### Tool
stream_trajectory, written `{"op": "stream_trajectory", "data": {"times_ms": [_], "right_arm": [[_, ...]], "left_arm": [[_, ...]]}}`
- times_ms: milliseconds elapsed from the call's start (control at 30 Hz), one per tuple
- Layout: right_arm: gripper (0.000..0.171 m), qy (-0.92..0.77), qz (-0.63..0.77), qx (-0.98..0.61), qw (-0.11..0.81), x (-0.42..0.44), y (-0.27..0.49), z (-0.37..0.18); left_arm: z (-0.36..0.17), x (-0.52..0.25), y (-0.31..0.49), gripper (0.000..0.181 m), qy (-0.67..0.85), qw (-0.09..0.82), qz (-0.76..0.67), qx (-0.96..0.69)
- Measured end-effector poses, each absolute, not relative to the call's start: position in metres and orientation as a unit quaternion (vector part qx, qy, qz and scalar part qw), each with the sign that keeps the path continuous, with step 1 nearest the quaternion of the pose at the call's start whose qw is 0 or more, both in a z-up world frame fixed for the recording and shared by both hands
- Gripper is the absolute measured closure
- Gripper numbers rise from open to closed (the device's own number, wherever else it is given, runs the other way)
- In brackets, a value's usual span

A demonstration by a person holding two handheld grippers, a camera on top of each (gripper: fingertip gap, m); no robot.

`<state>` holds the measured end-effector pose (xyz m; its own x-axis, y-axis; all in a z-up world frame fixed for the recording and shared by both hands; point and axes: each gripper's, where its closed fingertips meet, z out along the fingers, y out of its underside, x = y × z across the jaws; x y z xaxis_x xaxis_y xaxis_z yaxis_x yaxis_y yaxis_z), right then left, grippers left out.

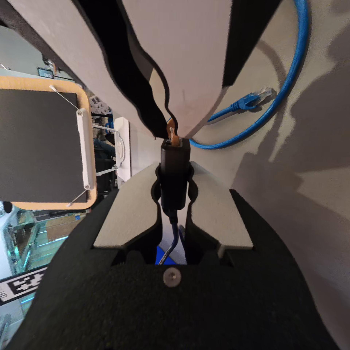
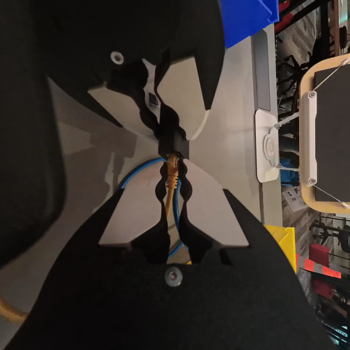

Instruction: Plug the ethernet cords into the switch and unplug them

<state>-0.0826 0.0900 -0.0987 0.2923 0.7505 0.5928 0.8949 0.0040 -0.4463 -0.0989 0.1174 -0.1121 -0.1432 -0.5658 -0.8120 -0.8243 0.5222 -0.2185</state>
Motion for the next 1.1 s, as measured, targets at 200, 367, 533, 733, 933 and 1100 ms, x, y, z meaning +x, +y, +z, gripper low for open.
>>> {"op": "stream_trajectory", "data": {"times_ms": [200, 367, 533, 733, 933, 1100], "right_arm": [[0.160, -0.579, -0.044, -0.692, 0.429, -0.083, 0.088, -0.095], [0.153, -0.555, 0.024, -0.689, 0.466, -0.086, 0.078, -0.086], [0.146, -0.430, 0.148, -0.777, 0.434, -0.076, 0.070, -0.082], [0.152, -0.335, 0.186, -0.814, 0.437, -0.073, 0.067, -0.084], [0.162, -0.295, 0.219, -0.811, 0.456, -0.078, 0.077, -0.082], [0.162, -0.291, 0.247, -0.813, 0.439, -0.076, 0.077, -0.086]], "left_arm": [[-0.111, -0.095, 0.116, 0.157, 0.740, 0.466, 0.140, -0.464], [-0.102, -0.092, 0.115, 0.157, 0.740, 0.503, 0.162, -0.415], [-0.099, -0.097, 0.127, 0.157, 0.716, 0.529, 0.220, -0.398], [-0.093, -0.099, 0.135, 0.157, 0.696, 0.542, 0.215, -0.419], [-0.092, -0.095, 0.129, 0.157, 0.697, 0.549, 0.225, -0.404], [-0.097, -0.095, 0.129, 0.157, 0.705, 0.543, 0.188, -0.415]]}}
